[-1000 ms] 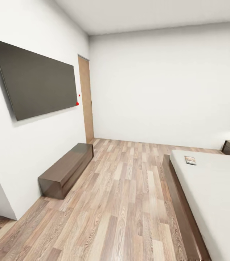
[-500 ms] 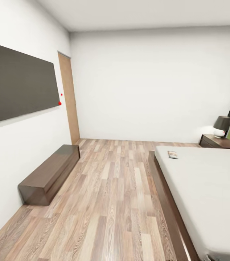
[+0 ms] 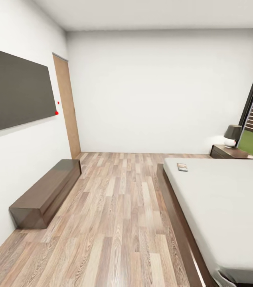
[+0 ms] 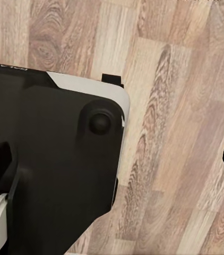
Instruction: In the bedroom, move the book from the bed onto either nightstand, and place the two sandals side by side next to the bed.
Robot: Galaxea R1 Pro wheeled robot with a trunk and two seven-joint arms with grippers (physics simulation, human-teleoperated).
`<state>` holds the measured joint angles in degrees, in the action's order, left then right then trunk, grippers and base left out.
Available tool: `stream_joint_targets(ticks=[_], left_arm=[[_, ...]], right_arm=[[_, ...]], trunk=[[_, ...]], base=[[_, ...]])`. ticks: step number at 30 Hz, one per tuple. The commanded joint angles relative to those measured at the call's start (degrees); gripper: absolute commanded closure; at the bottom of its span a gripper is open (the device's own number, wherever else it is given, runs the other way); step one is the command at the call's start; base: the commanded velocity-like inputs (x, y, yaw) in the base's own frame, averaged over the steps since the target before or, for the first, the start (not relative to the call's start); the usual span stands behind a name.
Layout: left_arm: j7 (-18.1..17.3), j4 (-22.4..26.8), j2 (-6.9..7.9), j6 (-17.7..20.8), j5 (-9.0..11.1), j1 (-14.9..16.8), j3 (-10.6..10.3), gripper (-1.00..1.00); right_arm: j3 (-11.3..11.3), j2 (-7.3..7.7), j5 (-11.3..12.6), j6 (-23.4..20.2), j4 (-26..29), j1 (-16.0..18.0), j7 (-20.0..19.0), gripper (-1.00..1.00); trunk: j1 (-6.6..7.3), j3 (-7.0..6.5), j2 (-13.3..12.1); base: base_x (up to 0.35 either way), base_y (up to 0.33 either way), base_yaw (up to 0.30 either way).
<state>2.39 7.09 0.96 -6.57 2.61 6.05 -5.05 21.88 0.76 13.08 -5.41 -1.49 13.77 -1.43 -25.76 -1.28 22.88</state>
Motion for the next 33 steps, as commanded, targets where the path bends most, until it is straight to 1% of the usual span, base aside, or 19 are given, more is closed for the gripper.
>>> stream_joint_targets(ticks=[1,5,9,13,17,28,33], left_arm=[[0.2,-0.1,0.01,-0.2,0.3,0.0,-0.5,-1.0],[0.2,-0.1,0.01,-0.2,0.3,0.0,-0.5,-1.0],[0.2,-0.1,0.0,-0.2,0.3,0.0,-0.5,-1.0],[0.2,-0.1,-0.03,-0.2,0.2,0.0,-0.5,-1.0],[0.2,-0.1,-0.01,-0.2,0.2,0.0,-0.5,-1.0],[0.2,-0.1,-0.02,-0.2,0.2,0.0,-0.5,-1.0],[0.2,-0.1,0.0,-0.2,0.3,0.0,-0.5,-1.0]], right_arm=[[0.5,-0.03,0.5,-0.1,-0.1,0.0,-0.1,-1.0],[0.7,-0.11,0.3,0.0,0.1,0.0,-0.1,-1.0],[0.7,-0.09,0.2,1.0,0.3,0.0,-0.1,-1.0],[0.7,-0.05,0.2,3.7,0.1,0.0,0.3,-1.0],[0.7,-0.07,0.0,5.1,0.0,0.0,0.5,-1.0],[0.6,0.08,0.4,5.9,0.1,0.0,0.7,-1.0],[0.5,0.07,0.5,6.0,0.0,0.0,0.7,-1.0]], trunk=[[-0.02,0.03,0.0],[-0.02,0.06,0.0],[-0.02,0.07,0.0],[-0.02,0.07,0.0],[-0.02,0.08,0.0],[-0.02,0.08,0.0],[-0.02,0.08,0.0]], base=[[0.0,0.0,-0.03],[0.0,0.0,-0.017],[0.0,0.0,-0.007],[0.0,0.0,-0.004],[0.0,0.0,-0.001],[0.004,0.0,0.0],[0.094,0.01,0.0]])
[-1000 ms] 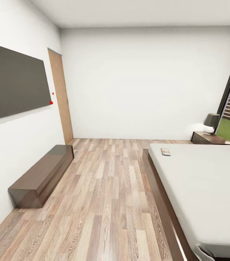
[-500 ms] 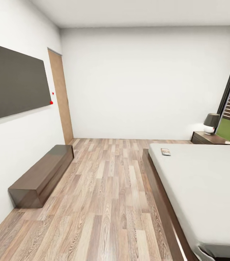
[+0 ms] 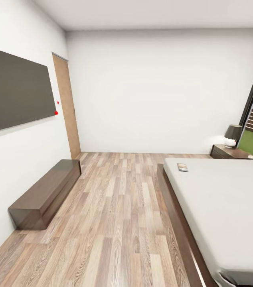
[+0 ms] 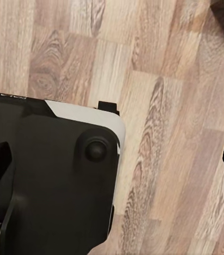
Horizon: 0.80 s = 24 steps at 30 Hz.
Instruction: In the bedroom, move the book from the bed onto either nightstand, and place the two sandals side by side next to the bed.
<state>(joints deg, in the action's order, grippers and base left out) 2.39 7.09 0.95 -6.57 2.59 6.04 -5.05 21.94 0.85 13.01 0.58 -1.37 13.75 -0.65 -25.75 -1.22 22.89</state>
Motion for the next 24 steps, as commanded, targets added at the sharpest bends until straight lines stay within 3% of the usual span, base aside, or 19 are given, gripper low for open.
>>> stream_joint_targets(ticks=[1,24], left_arm=[[0.2,-0.1,0.01,-0.2,0.3,0.0,-0.5,-1.0],[0.2,-0.1,0.01,-0.2,0.1,0.0,-0.4,-1.0]], right_arm=[[0.5,-0.01,0.6,0.1,-0.1,0.0,-0.1,-1.0],[0.5,0.02,0.6,0.0,0.0,0.0,-0.1,-1.0]], trunk=[[-0.04,0.02,0.0],[-0.04,0.02,0.0]], base=[[0.162,0.031,0.0],[0.315,0.098,0.0]])
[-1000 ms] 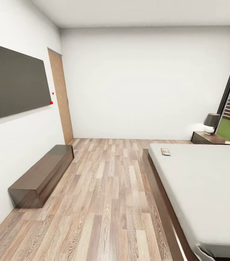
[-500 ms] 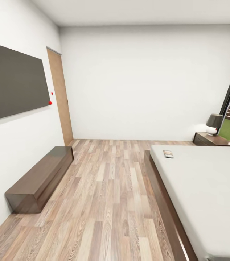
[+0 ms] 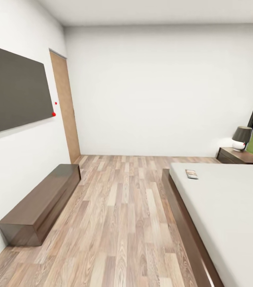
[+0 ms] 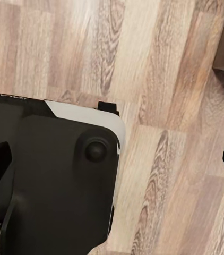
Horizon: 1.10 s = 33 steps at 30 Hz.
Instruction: In the bedroom, move the book from the bed onto either nightstand, and place the two sandals side by side next to the bed.
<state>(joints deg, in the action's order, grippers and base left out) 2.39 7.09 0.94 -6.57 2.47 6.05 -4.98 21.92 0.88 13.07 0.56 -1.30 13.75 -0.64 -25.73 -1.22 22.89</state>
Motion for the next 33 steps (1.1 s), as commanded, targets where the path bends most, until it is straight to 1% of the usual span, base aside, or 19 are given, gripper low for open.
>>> stream_joint_targets(ticks=[1,20,33], left_arm=[[0.2,-0.1,0.02,-0.2,0.3,0.0,-0.5,-1.0],[0.2,-0.1,-0.05,-0.1,0.2,0.0,-0.6,-1.0],[0.2,-0.1,-0.14,-0.1,0.2,0.0,-0.6,-1.0]], right_arm=[[0.5,-0.01,0.6,0.1,-0.1,0.0,-0.1,-1.0],[0.5,0.16,0.6,0.1,0.0,0.1,-0.1,-1.0],[0.5,0.25,0.5,0.1,-0.1,0.1,-0.1,-1.0]], trunk=[[-0.05,0.02,0.0],[-0.05,0.02,0.0],[-0.05,0.02,0.0]], base=[[0.345,0.108,0.0],[0.347,0.092,0.0],[0.35,0.052,0.0]])
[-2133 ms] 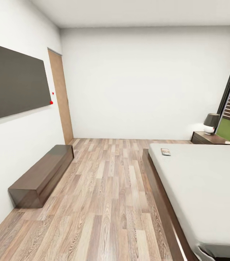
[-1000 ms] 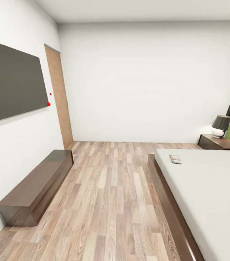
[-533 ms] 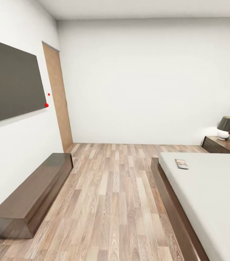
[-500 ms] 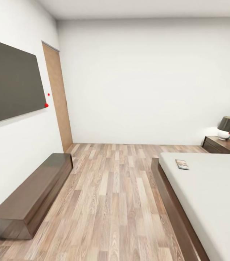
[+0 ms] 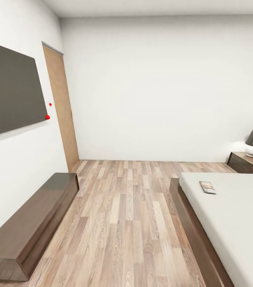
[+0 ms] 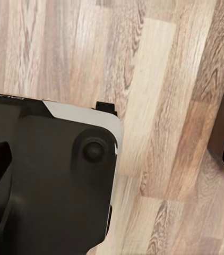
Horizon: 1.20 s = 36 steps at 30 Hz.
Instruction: In the bedroom, move the book from the bed onto either nightstand, and place the two sandals side by side next to the bed.
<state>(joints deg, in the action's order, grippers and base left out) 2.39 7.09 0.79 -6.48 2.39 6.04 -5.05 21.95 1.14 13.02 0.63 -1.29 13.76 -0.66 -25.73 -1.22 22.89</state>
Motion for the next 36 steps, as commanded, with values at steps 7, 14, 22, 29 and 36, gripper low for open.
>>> stream_joint_targets(ticks=[7,14,22,29,36], left_arm=[[0.2,-0.1,-0.05,-0.2,0.2,0.0,-0.5,-1.0],[0.2,-0.1,-0.18,-0.1,0.2,0.0,-0.5,-1.0],[0.2,-0.1,-0.53,-0.1,0.2,0.0,-0.5,-1.0],[0.2,-0.1,-0.63,-0.1,0.2,0.0,-0.5,-1.0],[0.2,-0.1,-0.66,-0.2,0.2,0.0,-0.5,-1.0]], right_arm=[[0.5,-0.01,0.5,0.1,-0.2,0.0,-0.1,-1.0],[0.5,0.0,0.4,0.1,-0.3,0.0,-0.1,-1.0],[0.6,-0.02,0.3,0.1,-0.4,0.0,-0.1,-1.0],[0.6,-0.14,0.2,0.1,-0.4,0.0,-0.1,-1.0],[0.6,-0.08,0.2,0.1,-0.5,0.1,-0.1,-1.0]], trunk=[[-0.05,0.02,0.0],[-0.05,0.02,0.0],[-0.05,0.02,0.0],[-0.05,0.02,0.0],[-0.05,0.02,0.0]], base=[[0.35,0.008,0.0],[0.35,0.002,0.0],[0.35,0.0,0.0],[0.35,0.0,0.0],[0.35,0.0,0.0]])
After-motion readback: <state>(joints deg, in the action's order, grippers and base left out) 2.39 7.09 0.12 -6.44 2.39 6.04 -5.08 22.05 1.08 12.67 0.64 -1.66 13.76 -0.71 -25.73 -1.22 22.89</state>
